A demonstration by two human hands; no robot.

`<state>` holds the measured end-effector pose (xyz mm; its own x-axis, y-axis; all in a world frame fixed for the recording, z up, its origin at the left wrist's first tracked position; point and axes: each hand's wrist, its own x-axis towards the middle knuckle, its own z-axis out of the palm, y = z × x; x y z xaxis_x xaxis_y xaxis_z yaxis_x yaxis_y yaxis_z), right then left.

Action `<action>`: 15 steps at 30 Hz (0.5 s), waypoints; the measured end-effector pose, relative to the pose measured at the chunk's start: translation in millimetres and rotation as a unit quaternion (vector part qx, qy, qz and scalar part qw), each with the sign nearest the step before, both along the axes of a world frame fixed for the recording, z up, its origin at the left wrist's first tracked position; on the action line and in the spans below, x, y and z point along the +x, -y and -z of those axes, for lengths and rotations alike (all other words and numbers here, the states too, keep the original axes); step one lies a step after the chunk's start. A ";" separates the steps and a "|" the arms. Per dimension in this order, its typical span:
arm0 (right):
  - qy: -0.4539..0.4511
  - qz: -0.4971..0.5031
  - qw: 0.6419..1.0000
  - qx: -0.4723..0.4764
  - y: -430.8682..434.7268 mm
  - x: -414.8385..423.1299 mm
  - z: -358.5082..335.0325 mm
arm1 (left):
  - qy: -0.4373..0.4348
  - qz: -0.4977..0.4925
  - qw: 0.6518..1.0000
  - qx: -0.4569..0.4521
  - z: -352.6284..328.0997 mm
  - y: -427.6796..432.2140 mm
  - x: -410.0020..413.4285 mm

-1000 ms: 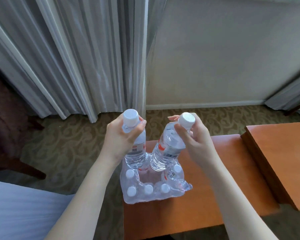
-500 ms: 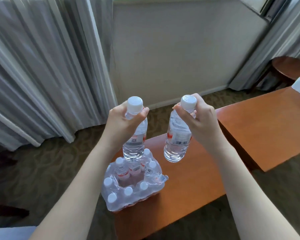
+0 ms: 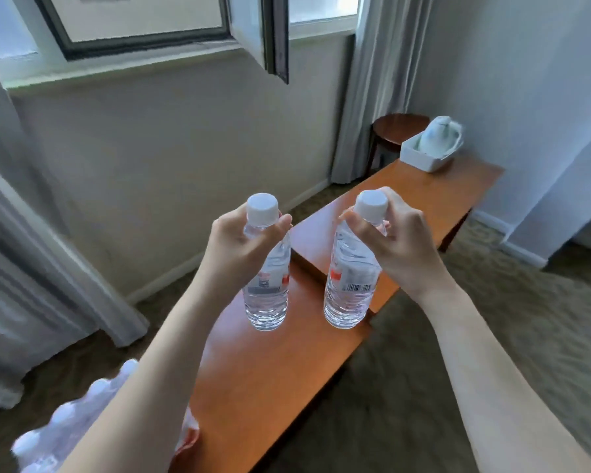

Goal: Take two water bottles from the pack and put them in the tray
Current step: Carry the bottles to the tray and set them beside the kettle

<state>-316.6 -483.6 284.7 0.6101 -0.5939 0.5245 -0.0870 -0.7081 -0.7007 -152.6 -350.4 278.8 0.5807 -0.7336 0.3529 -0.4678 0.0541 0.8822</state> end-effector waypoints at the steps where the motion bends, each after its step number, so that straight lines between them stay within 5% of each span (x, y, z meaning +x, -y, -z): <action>1: 0.001 0.018 1.000 0.001 15.5 -23.6 -2.4 | 0.001 0.015 1.000 -0.002 -1.7 21.0 -19.0; 15: 0.035 0.286 0.957 0.008 165.1 -283.3 -22.0 | 0.031 0.251 0.967 -0.029 -18.7 271.7 -229.8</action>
